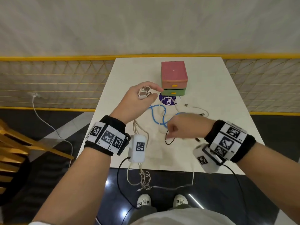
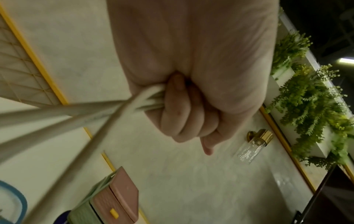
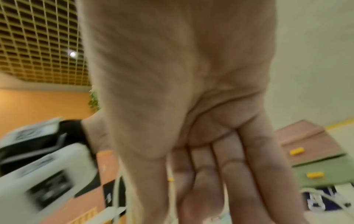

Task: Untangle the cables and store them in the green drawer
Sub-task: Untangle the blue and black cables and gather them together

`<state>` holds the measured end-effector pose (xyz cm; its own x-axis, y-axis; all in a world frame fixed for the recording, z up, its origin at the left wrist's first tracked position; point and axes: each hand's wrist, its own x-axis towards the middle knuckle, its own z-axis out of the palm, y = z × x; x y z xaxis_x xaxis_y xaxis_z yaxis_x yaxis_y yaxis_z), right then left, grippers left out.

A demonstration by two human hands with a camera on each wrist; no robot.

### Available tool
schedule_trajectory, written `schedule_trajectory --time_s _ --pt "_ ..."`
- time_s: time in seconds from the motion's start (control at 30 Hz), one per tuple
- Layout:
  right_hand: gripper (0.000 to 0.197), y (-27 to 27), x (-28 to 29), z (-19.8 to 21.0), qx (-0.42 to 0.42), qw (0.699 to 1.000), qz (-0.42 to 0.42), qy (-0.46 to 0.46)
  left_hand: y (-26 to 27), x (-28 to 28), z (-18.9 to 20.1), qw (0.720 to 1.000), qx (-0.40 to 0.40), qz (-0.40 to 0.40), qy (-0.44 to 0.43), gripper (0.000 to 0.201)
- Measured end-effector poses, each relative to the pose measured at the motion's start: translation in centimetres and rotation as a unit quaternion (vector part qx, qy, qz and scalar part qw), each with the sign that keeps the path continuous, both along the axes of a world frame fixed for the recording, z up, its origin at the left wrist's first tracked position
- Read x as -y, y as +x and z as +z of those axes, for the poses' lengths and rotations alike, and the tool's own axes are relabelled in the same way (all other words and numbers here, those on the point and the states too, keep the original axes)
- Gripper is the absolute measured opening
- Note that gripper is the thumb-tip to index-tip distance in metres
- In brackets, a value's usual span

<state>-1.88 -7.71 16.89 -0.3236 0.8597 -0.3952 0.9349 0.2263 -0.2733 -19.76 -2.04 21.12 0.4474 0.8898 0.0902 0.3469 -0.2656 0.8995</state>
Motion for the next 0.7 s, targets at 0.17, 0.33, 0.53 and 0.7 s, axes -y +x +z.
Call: schedule_trajectory --time_s 0.17,0.33,0.53,0.7 --pt "0.076 -0.8 -1.7 -0.4 -0.162 0.987 -0.004 0.008 0.7 1.2 0.8 0.999 0.034 -0.035 -0.020 0.020" --pt "0.054 -4.6 -0.3 -3.7 -0.210 0.970 0.086 -0.090 0.6 1.0 0.9 0.992 0.091 -0.061 -0.058 0.018" --pt "0.070 -4.2 1.4 -7.2 -0.103 0.960 0.106 -0.236 -0.1 0.1 -0.5 0.995 0.077 0.010 -0.060 0.019" --pt "0.045 0.0 -1.1 -8.7 0.036 0.991 -0.080 -0.104 0.4 0.2 -2.1 0.997 0.050 0.017 -0.062 0.019"
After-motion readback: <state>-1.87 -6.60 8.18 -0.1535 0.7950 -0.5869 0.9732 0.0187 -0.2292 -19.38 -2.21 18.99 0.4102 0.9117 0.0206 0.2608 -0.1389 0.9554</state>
